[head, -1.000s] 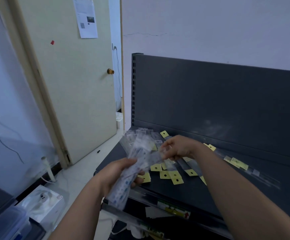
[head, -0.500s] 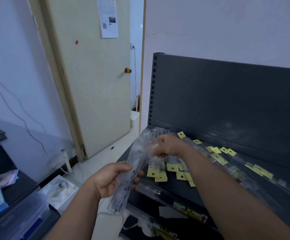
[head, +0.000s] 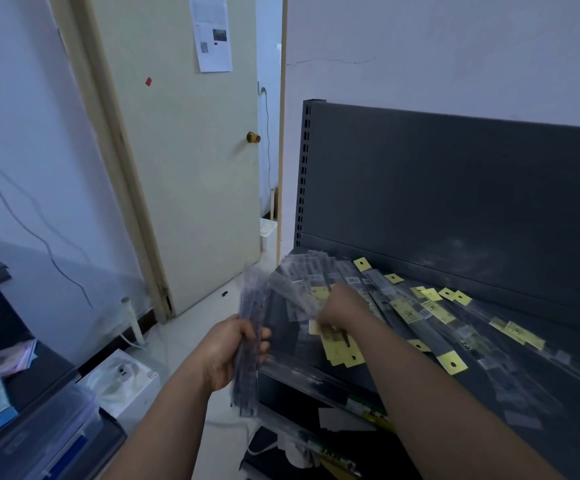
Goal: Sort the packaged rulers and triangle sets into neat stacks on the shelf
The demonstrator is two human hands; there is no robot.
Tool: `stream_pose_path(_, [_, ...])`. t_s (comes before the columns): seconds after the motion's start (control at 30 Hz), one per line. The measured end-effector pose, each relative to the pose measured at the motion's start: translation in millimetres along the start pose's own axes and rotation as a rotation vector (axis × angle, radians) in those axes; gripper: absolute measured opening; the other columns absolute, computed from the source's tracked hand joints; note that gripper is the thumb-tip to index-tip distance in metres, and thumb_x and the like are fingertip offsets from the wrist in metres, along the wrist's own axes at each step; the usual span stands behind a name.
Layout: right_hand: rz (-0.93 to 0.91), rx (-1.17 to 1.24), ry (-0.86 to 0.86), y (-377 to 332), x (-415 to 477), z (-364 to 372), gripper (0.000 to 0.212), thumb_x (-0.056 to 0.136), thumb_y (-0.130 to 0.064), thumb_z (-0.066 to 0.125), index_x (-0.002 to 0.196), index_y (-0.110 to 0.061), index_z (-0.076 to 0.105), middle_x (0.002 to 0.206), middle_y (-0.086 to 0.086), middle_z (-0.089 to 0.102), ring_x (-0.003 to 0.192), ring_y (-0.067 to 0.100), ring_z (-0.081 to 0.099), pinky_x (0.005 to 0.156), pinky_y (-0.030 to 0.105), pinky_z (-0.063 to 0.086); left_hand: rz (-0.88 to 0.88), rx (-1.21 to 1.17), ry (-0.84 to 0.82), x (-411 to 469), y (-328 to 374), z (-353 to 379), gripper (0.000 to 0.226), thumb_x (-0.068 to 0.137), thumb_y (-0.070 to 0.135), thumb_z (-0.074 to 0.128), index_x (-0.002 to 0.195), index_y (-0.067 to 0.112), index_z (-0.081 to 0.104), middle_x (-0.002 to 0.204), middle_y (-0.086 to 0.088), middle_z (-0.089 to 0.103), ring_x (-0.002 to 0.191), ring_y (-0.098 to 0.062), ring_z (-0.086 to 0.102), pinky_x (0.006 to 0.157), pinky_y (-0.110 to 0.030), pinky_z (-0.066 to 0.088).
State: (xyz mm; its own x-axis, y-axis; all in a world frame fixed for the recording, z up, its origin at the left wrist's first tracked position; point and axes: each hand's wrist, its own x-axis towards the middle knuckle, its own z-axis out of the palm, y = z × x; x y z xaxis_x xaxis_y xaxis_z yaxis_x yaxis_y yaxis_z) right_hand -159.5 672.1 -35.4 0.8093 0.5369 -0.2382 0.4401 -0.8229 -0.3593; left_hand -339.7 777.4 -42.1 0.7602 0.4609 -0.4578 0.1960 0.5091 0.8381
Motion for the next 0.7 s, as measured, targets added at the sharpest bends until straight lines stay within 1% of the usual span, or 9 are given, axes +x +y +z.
stream_pose_path(0.17, [0.087, 0.287, -0.032, 34, -2, -16, 0.016, 0.077, -0.009, 0.067, 0.067, -0.004, 0.055, 0.064, 0.012, 0.057, 0.053, 0.023, 0.055, 0.048, 0.027, 0.045, -0.033, 0.027, -0.003, 10, -1, 20, 0.013, 0.088, 0.004, 0.040, 0.093, 0.003, 0.052, 0.078, -0.012, 0.056, 0.061, -0.022, 0.054, 0.060, -0.034, 0.046])
stream_pose_path(0.23, [0.088, 0.353, -0.075, 46, -5, -26, 0.011, 0.071, -0.004, 0.069, 0.066, 0.001, 0.059, 0.064, 0.015, 0.059, 0.051, 0.022, 0.052, 0.052, 0.034, 0.048, -0.020, 0.046, 0.023, 13, 0, 29, 0.018, 0.097, 0.018, 0.044, 0.097, 0.005, 0.056, 0.075, -0.011, 0.059, 0.061, -0.021, 0.054, 0.061, -0.034, 0.047])
stream_pose_path(0.3, [0.079, 0.390, -0.094, 57, -12, -38, 0.018, 0.076, -0.002, 0.065, 0.062, -0.004, 0.053, 0.058, 0.012, 0.050, 0.052, 0.021, 0.044, 0.057, 0.034, 0.041, 0.002, 0.049, 0.045, 15, 2, 37, 0.024, 0.101, 0.026, 0.043, 0.100, 0.007, 0.057, 0.071, -0.010, 0.058, 0.059, -0.022, 0.053, 0.058, -0.033, 0.046])
stream_pose_path(0.37, [0.116, 0.539, -0.075, 69, -15, -46, 0.020, 0.082, -0.001, 0.062, 0.067, -0.006, 0.050, 0.061, 0.012, 0.051, 0.055, 0.021, 0.046, 0.056, 0.032, 0.039, 0.002, 0.029, 0.060, 16, 3, 44, 0.028, 0.102, 0.027, 0.042, 0.100, 0.004, 0.057, 0.069, -0.011, 0.057, 0.057, -0.022, 0.052, 0.055, -0.032, 0.045])
stream_pose_path(0.43, [0.165, 0.737, -0.063, 79, -18, -51, 0.005, 0.085, 0.001, 0.061, 0.082, -0.001, 0.057, 0.072, 0.019, 0.061, 0.063, 0.027, 0.060, 0.057, 0.032, 0.047, -0.020, 0.022, 0.052, 17, 4, 51, 0.033, 0.102, 0.029, 0.042, 0.103, 0.000, 0.058, 0.067, -0.011, 0.058, 0.055, -0.022, 0.052, 0.050, -0.029, 0.046])
stream_pose_path(0.5, [0.204, 0.908, -0.024, 85, -21, -53, 0.011, 0.087, 0.002, 0.060, 0.098, 0.004, 0.058, 0.082, 0.023, 0.067, 0.071, 0.029, 0.068, 0.063, 0.034, 0.056, -0.025, 0.021, 0.023, 17, 3, 59, 0.034, 0.102, 0.031, 0.042, 0.110, 0.000, 0.056, 0.068, -0.011, 0.058, 0.054, -0.021, 0.052, 0.050, -0.029, 0.046])
stream_pose_path(0.57, [0.228, 1.075, 0.065, 87, -21, -57, 0.009, 0.089, 0.007, 0.054, 0.098, 0.009, 0.054, 0.087, 0.027, 0.065, 0.072, 0.030, 0.070, 0.068, 0.038, 0.059, -0.005, 0.005, 0.000, 17, 1, 67, 0.032, 0.103, 0.030, 0.041, 0.114, 0.002, 0.053, 0.073, -0.011, 0.057, 0.057, -0.020, 0.052, 0.054, -0.032, 0.045])
stream_pose_path(0.63, [0.208, 1.159, 0.152, 92, -23, -66, 0.005, 0.088, 0.008, 0.051, 0.092, 0.007, 0.053, 0.085, 0.026, 0.064, 0.069, 0.029, 0.069, 0.063, 0.035, 0.058, 0.001, -0.012, -0.014, 17, 0, 73, 0.031, 0.103, 0.029, 0.042, 0.118, 0.003, 0.050, 0.081, -0.012, 0.058, 0.061, -0.021, 0.053, 0.054, -0.032, 0.049])
stream_pose_path(0.7, [0.145, 1.107, 0.234, 102, -27, -80, 0.005, 0.088, 0.002, 0.054, 0.093, 0.002, 0.054, 0.079, 0.019, 0.065, 0.063, 0.021, 0.065, 0.048, 0.026, 0.048, -0.006, -0.031, -0.026, 18, 0, 78, 0.032, 0.102, 0.027, 0.042, 0.120, 0.002, 0.051, 0.089, -0.015, 0.060, 0.064, -0.022, 0.056, 0.053, -0.032, 0.053])
